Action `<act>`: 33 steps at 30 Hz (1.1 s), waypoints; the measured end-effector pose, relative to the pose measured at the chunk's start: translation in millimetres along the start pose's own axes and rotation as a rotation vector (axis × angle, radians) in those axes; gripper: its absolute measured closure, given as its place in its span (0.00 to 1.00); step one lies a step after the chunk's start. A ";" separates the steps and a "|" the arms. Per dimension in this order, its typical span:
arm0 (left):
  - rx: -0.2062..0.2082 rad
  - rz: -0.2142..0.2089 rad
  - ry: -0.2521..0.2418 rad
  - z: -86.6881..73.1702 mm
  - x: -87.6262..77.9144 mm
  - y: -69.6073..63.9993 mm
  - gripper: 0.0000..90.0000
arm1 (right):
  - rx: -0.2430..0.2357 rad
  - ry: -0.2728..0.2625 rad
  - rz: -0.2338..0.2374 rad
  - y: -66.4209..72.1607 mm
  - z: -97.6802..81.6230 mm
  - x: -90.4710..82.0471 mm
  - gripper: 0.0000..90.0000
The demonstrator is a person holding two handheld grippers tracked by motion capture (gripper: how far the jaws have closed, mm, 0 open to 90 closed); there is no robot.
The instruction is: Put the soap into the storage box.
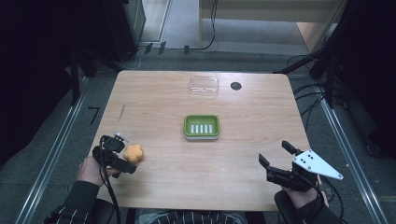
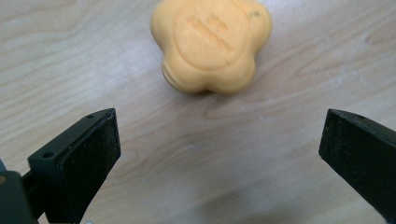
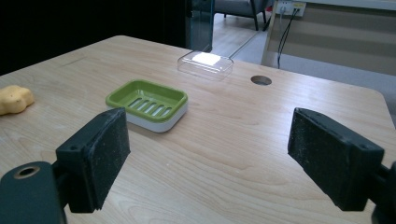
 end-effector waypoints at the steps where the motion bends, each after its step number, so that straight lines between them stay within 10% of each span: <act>1: -0.008 -0.003 -0.004 1.1 0.2 0.8 0.00 | 0.003 -0.001 0.001 -0.2 0.0 -0.2 0.15; 33: 0.013 -0.015 0.009 39.5 28.0 2.2 0.00 | -0.004 0.010 0.004 0.4 -0.7 0.7 0.15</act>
Point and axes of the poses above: each handheld gripper's, and its own axes: x roughly forward along the jaws, z roughly out of its top, y roughly to its left, the point moved 6 cm from there along x, roughly forward along the jaws, and after that the axes turned 7 degrees about -y, right-handed, at the moved point
